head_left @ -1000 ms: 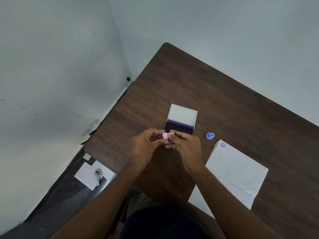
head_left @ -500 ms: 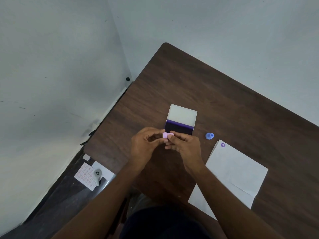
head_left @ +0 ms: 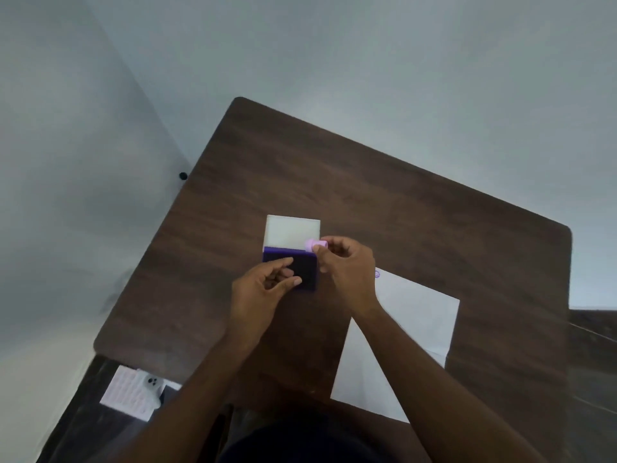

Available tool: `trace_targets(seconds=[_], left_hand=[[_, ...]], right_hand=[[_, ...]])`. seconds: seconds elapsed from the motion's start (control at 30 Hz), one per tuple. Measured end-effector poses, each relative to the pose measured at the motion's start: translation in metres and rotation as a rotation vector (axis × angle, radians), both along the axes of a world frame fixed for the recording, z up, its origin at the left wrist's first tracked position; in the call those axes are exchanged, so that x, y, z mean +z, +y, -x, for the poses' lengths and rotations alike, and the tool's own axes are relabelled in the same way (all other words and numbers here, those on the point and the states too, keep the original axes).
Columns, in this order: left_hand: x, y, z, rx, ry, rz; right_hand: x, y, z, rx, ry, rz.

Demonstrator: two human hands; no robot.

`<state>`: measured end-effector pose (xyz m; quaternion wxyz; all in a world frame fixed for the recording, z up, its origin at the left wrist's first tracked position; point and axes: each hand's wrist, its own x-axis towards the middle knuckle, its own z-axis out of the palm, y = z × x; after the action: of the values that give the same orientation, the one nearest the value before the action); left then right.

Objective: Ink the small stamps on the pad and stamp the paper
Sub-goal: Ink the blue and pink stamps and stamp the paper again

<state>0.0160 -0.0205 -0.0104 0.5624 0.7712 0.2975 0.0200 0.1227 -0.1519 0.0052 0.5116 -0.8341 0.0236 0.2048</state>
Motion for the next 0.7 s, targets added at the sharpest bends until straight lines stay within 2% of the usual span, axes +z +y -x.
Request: trace_targets(seconds=[0.1,0.17,0.5,0.7], left_hand=[[0.000,-0.012,-0.019,-0.055,0.031,0.010],[-0.001,-0.021,-0.034,-0.083,0.039,0.004],[-0.016,-0.052,-0.085,-0.227,0.067,-0.147],[-0.020,-0.059,-0.099,-0.250,0.093,-0.214]], right_hand=[[-0.003,-0.016,-0.018,-0.023,-0.205,0.145],[-0.010,-0.026,-0.029,-0.031,-0.273,0.207],[-0.042,-0.048,-0.064,0.035,-0.157,0.401],[-0.055,-0.048,-0.063,0.117,-0.219,0.447]])
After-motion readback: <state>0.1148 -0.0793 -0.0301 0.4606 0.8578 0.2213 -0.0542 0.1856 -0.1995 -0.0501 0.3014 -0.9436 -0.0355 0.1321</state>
